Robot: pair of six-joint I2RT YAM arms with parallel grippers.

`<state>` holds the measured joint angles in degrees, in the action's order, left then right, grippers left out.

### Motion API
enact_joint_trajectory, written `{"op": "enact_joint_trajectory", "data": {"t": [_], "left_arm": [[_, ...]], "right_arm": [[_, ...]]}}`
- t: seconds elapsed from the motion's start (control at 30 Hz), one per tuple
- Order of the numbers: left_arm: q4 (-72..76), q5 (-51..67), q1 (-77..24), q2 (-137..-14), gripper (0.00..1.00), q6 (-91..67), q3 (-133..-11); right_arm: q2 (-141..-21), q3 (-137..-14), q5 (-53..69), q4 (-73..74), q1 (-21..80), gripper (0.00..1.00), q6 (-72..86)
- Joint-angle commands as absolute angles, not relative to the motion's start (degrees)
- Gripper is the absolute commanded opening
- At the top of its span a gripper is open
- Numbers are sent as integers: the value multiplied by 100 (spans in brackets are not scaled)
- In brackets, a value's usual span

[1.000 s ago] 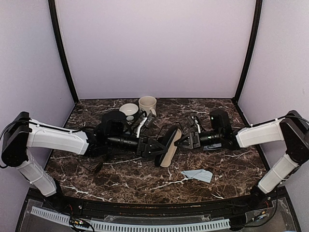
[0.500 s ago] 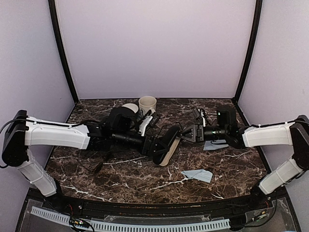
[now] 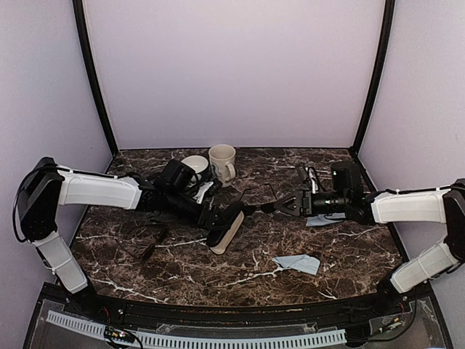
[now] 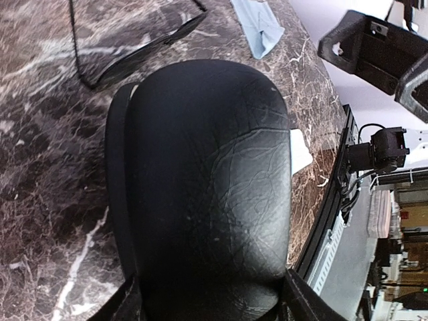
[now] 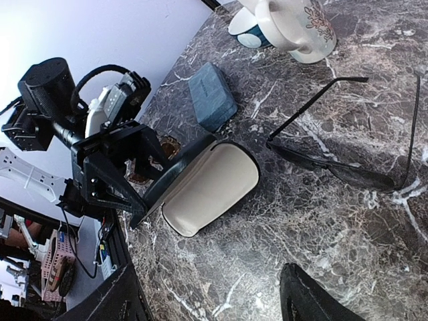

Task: Organize the sunglasses
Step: Open the sunglasses case, then place the sunglasses case at the center of the board.

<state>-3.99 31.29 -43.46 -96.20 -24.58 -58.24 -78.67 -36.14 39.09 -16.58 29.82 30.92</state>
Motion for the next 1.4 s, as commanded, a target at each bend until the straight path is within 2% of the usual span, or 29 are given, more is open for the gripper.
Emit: {"op": "enact_joint_trajectory", "data": {"t": [0.0,0.2,0.33,0.5,0.57,0.6,0.87,0.93,1.1,1.37], "left_arm": [[-518,4108,-4072,-9792,0,-2344,-5890],[-433,5270,-3802,-10223,0,-2387,-5920],[-313,5694,-3654,-10510,5,-2500,-5919],[-279,5953,-3560,-10726,25,-2473,-5953],[-298,5971,-3560,-10776,42,-2449,-5974],[-313,5984,-3560,-10790,47,-2437,-5983],[-489,5889,-3280,-10853,73,-2340,-6018],[-534,5870,-3267,-10871,83,-2328,-6042],[-714,5742,-3252,-10873,89,-2203,-6110],[-1735,4753,-3261,-10686,87,-1627,-6472]], "right_arm": [[-7919,-3459,3772,-1740,2948,73,2956],[-7842,-3340,3638,-1723,2949,73,2905],[-7818,-3261,3618,-1771,2953,73,2909],[-7759,-3208,3587,-1760,2953,73,2890],[-7746,-3211,3565,-1737,2953,73,2868],[-7745,-3211,3556,-1721,2953,73,2861],[-7737,-3223,3542,-1715,2953,72,2864],[-7734,-3232,3539,-1721,2949,72,2864],[-7734,-3217,3523,-1707,2953,72,2865],[-7779,-3218,3523,-1729,2952,72,2890]]}}
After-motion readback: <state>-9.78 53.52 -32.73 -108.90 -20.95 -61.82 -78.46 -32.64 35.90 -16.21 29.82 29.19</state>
